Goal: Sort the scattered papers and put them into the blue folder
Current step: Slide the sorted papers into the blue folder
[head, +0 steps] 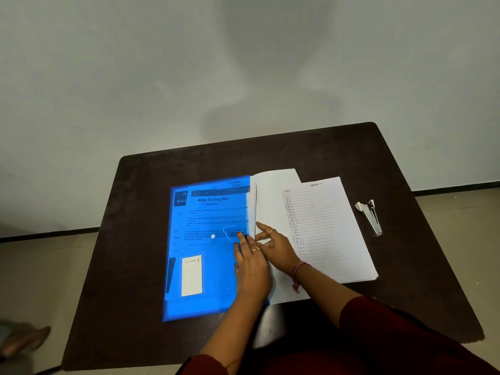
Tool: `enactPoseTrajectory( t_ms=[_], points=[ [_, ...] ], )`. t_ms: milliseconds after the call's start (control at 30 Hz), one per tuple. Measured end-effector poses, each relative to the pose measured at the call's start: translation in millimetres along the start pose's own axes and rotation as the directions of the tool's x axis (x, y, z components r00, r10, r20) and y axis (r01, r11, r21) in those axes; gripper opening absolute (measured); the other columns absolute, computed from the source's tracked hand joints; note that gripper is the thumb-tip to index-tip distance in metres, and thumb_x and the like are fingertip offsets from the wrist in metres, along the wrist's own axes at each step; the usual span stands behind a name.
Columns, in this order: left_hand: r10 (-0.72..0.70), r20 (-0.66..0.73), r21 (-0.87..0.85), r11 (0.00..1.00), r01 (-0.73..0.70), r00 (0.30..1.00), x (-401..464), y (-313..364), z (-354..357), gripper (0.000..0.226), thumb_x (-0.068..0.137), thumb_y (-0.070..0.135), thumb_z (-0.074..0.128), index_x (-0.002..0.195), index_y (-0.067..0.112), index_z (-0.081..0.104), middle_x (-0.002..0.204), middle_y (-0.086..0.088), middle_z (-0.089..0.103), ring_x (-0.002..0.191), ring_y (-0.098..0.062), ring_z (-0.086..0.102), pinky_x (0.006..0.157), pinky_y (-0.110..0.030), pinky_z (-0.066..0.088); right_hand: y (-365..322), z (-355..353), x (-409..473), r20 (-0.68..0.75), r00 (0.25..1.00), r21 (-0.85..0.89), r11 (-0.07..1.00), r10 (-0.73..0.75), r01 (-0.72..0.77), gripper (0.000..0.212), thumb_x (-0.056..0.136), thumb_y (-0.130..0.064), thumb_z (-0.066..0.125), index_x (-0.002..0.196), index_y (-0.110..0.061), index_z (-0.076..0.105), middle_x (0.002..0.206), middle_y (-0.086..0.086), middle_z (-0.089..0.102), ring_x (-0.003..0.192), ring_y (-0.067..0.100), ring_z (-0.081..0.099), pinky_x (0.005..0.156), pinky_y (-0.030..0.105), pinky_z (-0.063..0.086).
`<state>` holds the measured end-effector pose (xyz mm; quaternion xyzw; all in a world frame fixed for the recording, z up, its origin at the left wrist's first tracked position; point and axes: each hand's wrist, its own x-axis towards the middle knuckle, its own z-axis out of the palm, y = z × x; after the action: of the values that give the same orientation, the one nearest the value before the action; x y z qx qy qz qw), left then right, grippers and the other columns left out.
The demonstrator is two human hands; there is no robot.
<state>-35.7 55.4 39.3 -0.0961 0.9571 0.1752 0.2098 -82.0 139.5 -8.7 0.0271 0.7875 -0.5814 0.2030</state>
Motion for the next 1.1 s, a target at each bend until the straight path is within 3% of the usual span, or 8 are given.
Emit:
enactPoseTrajectory(
  t_ms=[267,500,600,733,867,933,1000,1100],
  points=[
    [0.023,0.006,-0.003,1.0,-0.023,1.0,0.2,-2.4,-1.5,0.071,0.094,-0.001,0.039,0.15,0.002,-0.004,0.158,-0.013,-0.015,0.146,-0.034,0.0,0.112,-0.047,0.032,-8.6,11.7,13.5,-0.063,0.998,0.035,0.999,0.003,-0.001,0.051,0.091,-0.013,0.062,0.139,-0.017,0.045,0.1,0.002,0.059,0.083,0.005,0.056,0.07,0.001,0.044],
    [0.023,0.014,-0.016,1.0,-0.023,1.0,-1.4,-3.4,-6.0,0.074,0.092,-0.002,0.041,0.15,0.004,-0.006,0.158,-0.012,-0.015,0.146,-0.034,-0.001,0.111,-0.046,0.033,-16.4,9.9,27.0,0.028,0.998,-0.109,0.993,-0.049,0.052,0.045,0.093,-0.009,0.056,0.137,-0.014,0.048,0.104,0.004,0.063,0.087,0.008,0.057,0.079,0.003,0.042],
    [0.017,0.021,-0.019,1.0,-0.016,1.0,-1.3,-3.3,-7.1,0.077,0.092,-0.001,0.043,0.15,0.005,-0.007,0.158,-0.011,-0.016,0.146,-0.033,-0.001,0.112,-0.047,0.032,-19.6,14.0,28.9,0.038,0.996,-0.151,0.985,-0.075,0.08,0.042,0.095,-0.006,0.051,0.136,-0.011,0.048,0.109,0.009,0.058,0.094,0.015,0.059,0.09,0.015,0.047],
    [0.017,0.032,-0.035,0.999,-0.016,0.999,-0.9,-3.7,-6.5,0.077,0.093,0.001,0.045,0.151,0.005,-0.006,0.159,-0.011,-0.014,0.146,-0.033,-0.001,0.112,-0.047,0.032,-17.9,19.2,27.4,-0.018,0.999,-0.117,0.993,-0.038,0.036,0.033,0.097,-0.007,0.048,0.129,-0.008,0.053,0.106,0.007,0.056,0.093,0.014,0.06,0.074,0.004,0.046],
    [0.019,0.055,-0.035,0.999,-0.017,0.998,-0.1,-1.2,-9.0,0.092,0.09,0.013,0.061,0.151,0.006,-0.008,0.159,-0.01,-0.013,0.146,-0.032,-0.001,0.113,-0.046,0.03,-15.1,23.7,27.3,-0.064,0.994,0.013,0.996,0.085,-0.085,0.027,0.098,-0.006,0.042,0.118,-0.009,0.06,0.099,-0.001,0.057,0.083,0.007,0.058,0.066,0.001,0.044],
    [0.026,0.068,-0.032,0.999,-0.024,0.997,-0.5,-0.7,-10.4,0.096,0.088,0.015,0.064,0.15,0.005,-0.008,0.159,-0.01,-0.014,0.146,-0.032,-0.001,0.113,-0.046,0.031,-14.8,22.8,28.1,-0.05,0.994,-0.041,0.995,0.093,-0.095,0.029,0.097,-0.005,0.042,0.119,-0.009,0.06,0.11,0.002,0.059,0.094,0.013,0.057,0.071,0.002,0.043],
    [0.036,0.069,-0.03,0.999,-0.034,0.997,-1.0,-1.7,-9.7,0.092,0.09,0.014,0.061,0.15,0.004,-0.008,0.159,-0.011,-0.015,0.146,-0.032,-0.001,0.112,-0.045,0.031,-15.7,20.0,28.2,-0.018,0.998,-0.138,0.988,0.064,-0.066,0.03,0.098,-0.007,0.041,0.123,-0.005,0.057,0.123,0.009,0.058,0.104,0.018,0.056,0.089,0.014,0.044],
    [0.049,0.049,-0.017,0.999,-0.048,0.998,-0.1,-4.9,-7.3,0.08,0.094,0.009,0.05,0.15,0.004,-0.007,0.159,-0.011,-0.014,0.146,-0.033,0.001,0.111,-0.045,0.033,-19.2,15.3,29.6,0.058,0.998,-0.298,0.954,0.006,0.012,0.035,0.099,-0.012,0.044,0.133,-0.008,0.052,0.12,0.012,0.059,0.109,0.022,0.058,0.1,0.029,0.046]
  ],
)
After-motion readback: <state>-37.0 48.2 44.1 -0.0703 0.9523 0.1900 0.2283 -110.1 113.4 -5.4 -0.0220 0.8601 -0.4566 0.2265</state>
